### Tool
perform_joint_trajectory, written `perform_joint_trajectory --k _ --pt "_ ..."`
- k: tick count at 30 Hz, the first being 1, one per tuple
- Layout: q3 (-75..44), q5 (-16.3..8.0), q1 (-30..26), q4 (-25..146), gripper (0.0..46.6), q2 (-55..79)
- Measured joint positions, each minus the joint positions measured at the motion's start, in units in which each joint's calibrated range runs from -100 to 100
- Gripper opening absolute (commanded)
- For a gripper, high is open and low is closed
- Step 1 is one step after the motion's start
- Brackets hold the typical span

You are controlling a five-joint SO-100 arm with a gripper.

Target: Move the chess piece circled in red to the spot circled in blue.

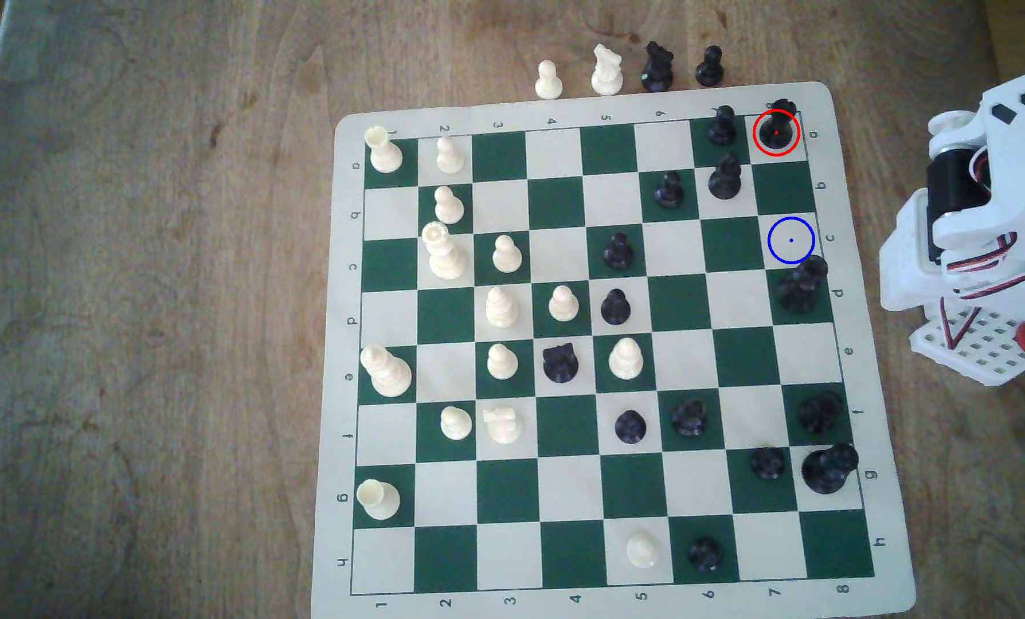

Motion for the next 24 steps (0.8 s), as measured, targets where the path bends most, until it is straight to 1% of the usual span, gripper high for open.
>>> perform_joint_trajectory --k 3,5,8,12,15,18,19,20,21,22,24 --pt "0.0 0.0 0.4 0.4 0.2 0.1" --pt "0.0 0.0 0.7 3.8 0.2 0.1" --pt "-0.1 0.0 1.5 11.6 0.2 0.2" --pt "-4.6 0.0 3.2 24.2 0.2 0.2" --pt "-11.2 0.0 6.1 35.5 0.2 0.2" --pt "-19.2 0.0 10.0 52.6 0.2 0.2" --pt "-21.1 0.0 11.5 58.0 0.2 0.2" --pt "-25.0 0.0 15.0 69.6 0.2 0.1" --pt "-26.4 0.0 16.2 74.3 0.2 0.0" --pt "-27.5 0.0 17.3 78.9 2.4 0.0" --pt "-29.5 0.0 18.8 86.5 3.8 0.0"
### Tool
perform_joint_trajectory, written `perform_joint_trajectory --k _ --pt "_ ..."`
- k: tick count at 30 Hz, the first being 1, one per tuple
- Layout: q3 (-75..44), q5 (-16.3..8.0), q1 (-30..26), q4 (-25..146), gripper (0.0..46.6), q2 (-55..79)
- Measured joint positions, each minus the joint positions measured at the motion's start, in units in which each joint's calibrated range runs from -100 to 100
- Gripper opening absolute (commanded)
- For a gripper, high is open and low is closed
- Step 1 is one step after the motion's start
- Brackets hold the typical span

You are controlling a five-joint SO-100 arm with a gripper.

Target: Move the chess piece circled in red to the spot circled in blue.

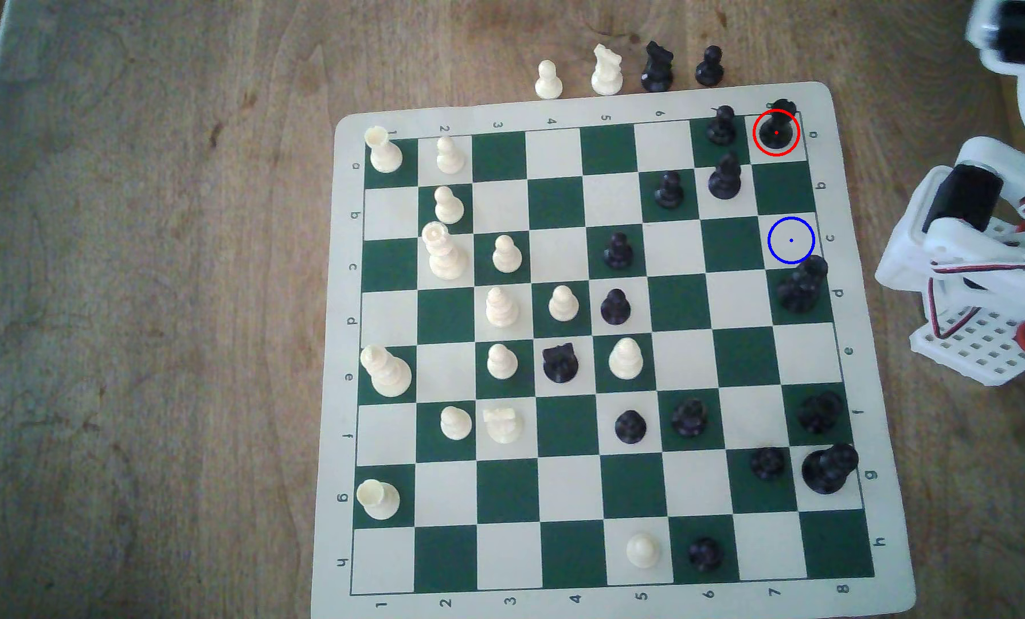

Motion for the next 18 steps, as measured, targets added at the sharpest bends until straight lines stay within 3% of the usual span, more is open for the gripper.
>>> perform_joint_trajectory --k 3,8,11,12,13,14,18 --pt "-3.2 0.0 2.4 13.6 4.0 -0.1" --pt "-7.5 -0.3 5.8 34.9 0.3 -0.3" --pt "-10.8 -3.5 7.8 50.8 0.2 -0.3" --pt "-11.1 -4.0 7.7 53.5 3.1 -0.3" --pt "-11.7 -4.9 7.7 56.7 10.7 -0.3" --pt "-12.8 -6.3 8.3 64.1 10.7 -0.3" --pt "-13.9 -8.0 9.7 77.5 9.9 -0.2"
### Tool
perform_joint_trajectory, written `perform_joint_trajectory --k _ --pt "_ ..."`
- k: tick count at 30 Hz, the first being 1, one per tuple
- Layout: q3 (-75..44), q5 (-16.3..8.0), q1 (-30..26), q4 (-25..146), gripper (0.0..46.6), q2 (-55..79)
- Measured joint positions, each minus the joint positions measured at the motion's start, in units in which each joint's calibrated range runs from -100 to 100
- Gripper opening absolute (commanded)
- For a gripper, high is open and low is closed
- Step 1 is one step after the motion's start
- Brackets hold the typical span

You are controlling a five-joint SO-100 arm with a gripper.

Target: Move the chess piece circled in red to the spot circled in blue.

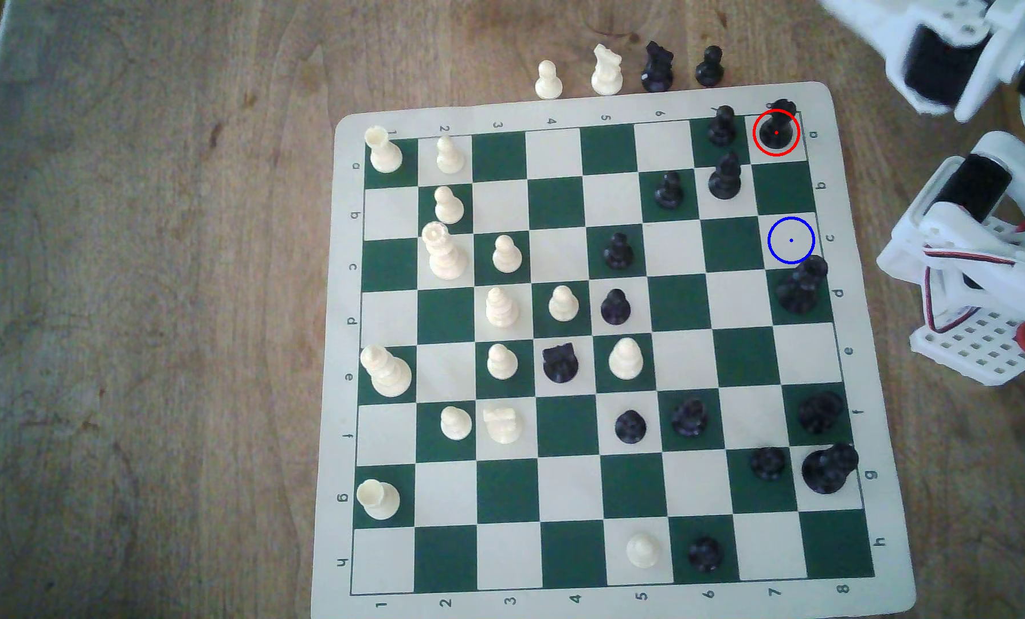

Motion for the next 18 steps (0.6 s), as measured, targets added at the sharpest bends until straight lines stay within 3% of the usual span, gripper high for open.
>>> perform_joint_trajectory --k 9,18 --pt "-6.8 -5.0 1.0 15.2 11.2 17.3" --pt "-6.7 -7.6 2.7 19.2 14.4 28.2"
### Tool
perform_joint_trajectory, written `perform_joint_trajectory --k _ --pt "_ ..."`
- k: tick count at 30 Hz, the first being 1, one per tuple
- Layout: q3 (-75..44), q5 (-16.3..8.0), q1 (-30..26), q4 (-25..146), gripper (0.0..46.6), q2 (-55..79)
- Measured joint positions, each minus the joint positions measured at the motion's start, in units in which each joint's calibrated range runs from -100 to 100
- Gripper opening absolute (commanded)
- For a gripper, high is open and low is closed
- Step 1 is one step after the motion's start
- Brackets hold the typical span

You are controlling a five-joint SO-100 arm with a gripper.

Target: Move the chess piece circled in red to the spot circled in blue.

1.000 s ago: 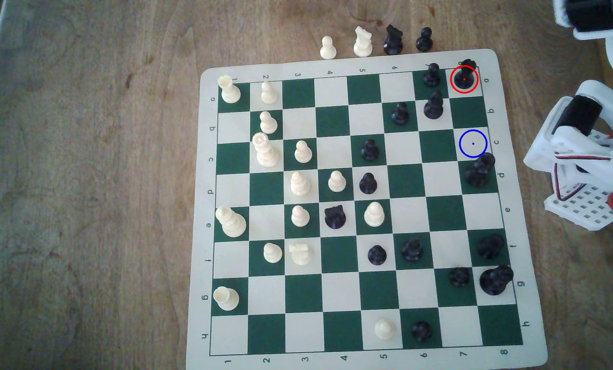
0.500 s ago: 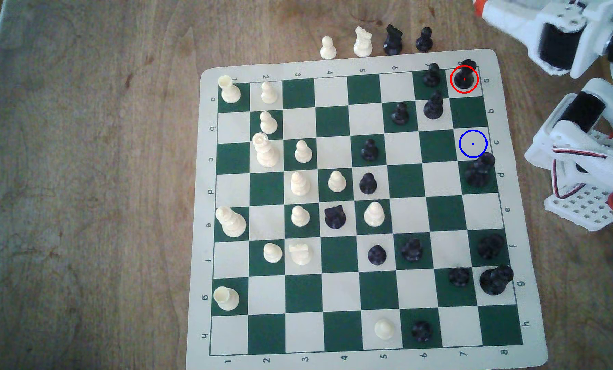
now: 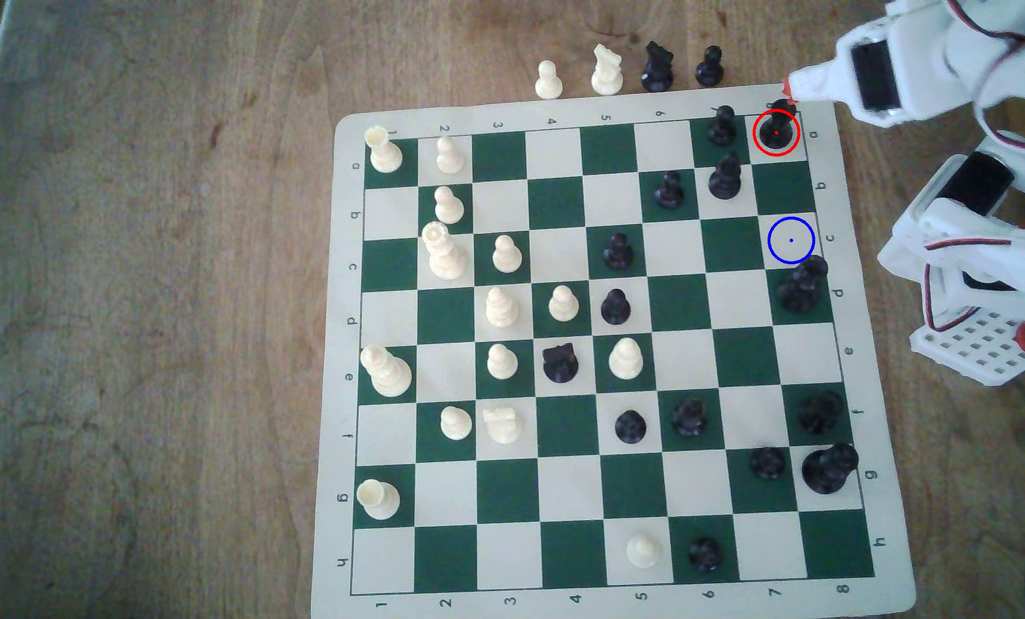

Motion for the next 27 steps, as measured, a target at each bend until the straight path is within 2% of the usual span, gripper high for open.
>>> perform_joint_trajectory --k 8,13,20,27 --pt "4.0 0.3 2.4 1.8 14.3 5.3" --pt "10.1 2.7 5.8 -2.5 14.2 10.2" --pt "11.6 3.1 5.5 -10.0 17.4 16.3" --pt "13.5 4.9 6.0 -17.3 17.3 21.2"
